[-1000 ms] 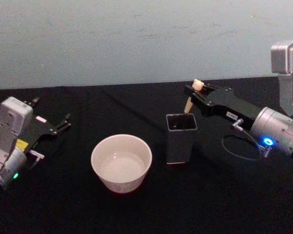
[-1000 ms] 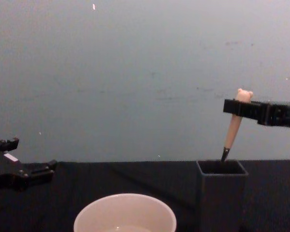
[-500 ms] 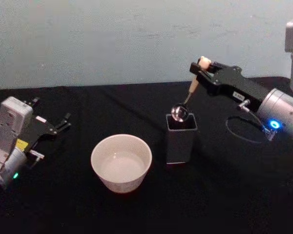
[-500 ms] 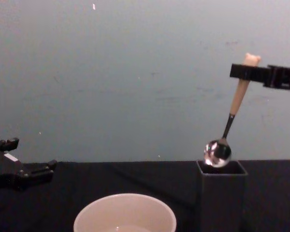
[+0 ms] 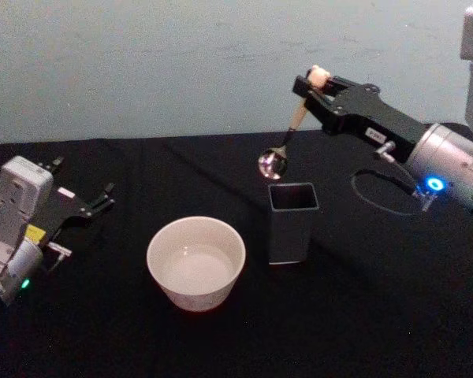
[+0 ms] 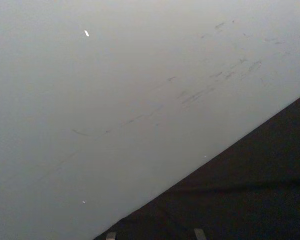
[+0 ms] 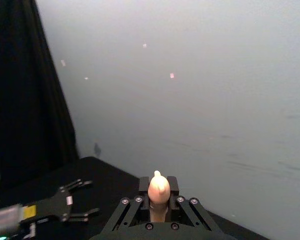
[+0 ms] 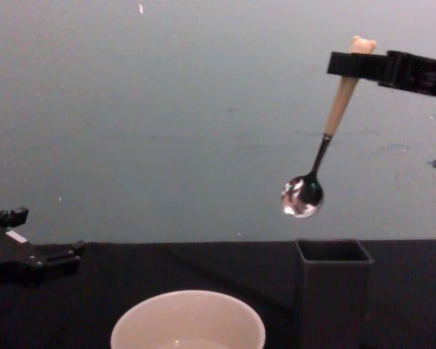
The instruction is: Pick up the stirring spoon with one hand, stir inside the cup, then place it back in its original position.
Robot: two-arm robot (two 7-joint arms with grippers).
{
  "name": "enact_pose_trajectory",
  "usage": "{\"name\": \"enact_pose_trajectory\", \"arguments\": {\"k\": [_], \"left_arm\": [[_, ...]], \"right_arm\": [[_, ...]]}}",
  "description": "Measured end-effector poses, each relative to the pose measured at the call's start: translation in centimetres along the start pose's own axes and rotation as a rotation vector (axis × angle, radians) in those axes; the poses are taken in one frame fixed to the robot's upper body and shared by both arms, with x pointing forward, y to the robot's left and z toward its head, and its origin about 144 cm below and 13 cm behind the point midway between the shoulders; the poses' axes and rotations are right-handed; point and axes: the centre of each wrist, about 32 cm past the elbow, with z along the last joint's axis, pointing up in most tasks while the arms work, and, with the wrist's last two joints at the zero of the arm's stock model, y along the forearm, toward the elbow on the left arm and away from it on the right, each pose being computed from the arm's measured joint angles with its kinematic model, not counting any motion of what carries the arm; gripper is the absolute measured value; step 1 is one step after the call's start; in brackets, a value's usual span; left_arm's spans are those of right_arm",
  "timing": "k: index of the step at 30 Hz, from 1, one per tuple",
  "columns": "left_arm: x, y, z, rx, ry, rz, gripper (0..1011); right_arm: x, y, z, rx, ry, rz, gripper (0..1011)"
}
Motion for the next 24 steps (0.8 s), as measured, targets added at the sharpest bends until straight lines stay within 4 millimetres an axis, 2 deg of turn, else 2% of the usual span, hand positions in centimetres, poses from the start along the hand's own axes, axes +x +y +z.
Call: {"name": "enact_pose_trajectory", "arguments": {"k": [15,24], "left_arm": [[0.0,0.0,0.0,0.0,0.0,0.0,1001],[0.0,0.0,0.0,0.0,0.0,0.0,1001]], "right_arm": [[-2.3,2.2,-2.6,-0.054,0.017,0.146,211],[-2.9,3.0,-4.2,-0.096,-0.01,0.202,211]]}}
